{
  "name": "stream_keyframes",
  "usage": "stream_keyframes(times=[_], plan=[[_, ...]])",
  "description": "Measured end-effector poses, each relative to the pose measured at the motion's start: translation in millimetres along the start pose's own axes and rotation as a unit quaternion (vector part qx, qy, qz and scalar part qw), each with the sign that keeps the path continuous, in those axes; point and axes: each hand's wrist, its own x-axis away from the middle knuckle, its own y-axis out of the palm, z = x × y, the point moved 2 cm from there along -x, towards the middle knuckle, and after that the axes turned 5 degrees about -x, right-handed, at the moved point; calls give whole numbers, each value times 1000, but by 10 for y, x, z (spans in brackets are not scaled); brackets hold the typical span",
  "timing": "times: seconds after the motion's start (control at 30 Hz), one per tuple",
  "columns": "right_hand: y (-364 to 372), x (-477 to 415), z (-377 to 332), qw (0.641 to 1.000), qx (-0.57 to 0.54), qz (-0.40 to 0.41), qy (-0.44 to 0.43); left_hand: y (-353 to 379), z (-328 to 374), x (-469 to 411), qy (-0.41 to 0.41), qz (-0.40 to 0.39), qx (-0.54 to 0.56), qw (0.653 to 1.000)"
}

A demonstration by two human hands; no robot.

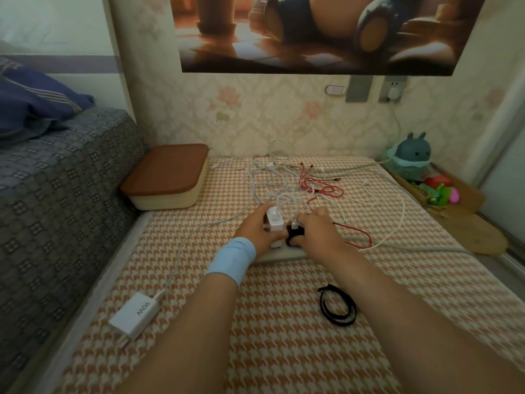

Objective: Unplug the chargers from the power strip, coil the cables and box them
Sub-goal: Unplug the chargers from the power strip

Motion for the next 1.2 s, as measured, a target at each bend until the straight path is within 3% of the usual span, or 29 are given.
stream_keyframes(times=[0.07,0.13,0.2,0.27,0.5,0.57,0.63,0.7,0.73,0.8,0.9,0.97,1.07,1.2], plan=[[-2,12,-3,1000,1,1,-1,-107,-12,-54,-21,12,8,1000],[-4,5,4,1000,13,2,2,-351,88,-95,-35,103,101,989],[-4,-3,-2,1000,11,-5,6,-696,299,-125,24,165,117,979],[-10,-11,-18,1000,6,-14,3,-967,504,-84,96,135,57,984],[-51,72,-144,999,51,-6,16,-907,96,188,15,30,-39,999],[-91,103,-282,998,55,41,15,-846,-4,271,-7,13,-51,999],[-163,152,-490,988,62,140,-10,-789,-56,355,-20,5,-67,998],[-231,236,-719,976,0,214,-39,-786,-38,436,-29,17,-68,997],[-260,281,-830,975,-69,207,-32,-805,-16,477,-32,26,-76,996],[-232,338,-1015,968,-228,105,28,-863,40,571,-27,41,-112,992],[-74,391,-1206,917,-381,-46,110,-955,27,736,-37,44,-128,990],[28,413,-1303,900,-409,-87,127,-1010,-63,830,-57,-4,-121,991],[149,433,-1434,911,-382,-110,107,-1122,-170,968,-55,-75,-144,985],[362,485,-1593,889,-408,-189,89,-1252,-306,1146,-56,-80,-141,985]])
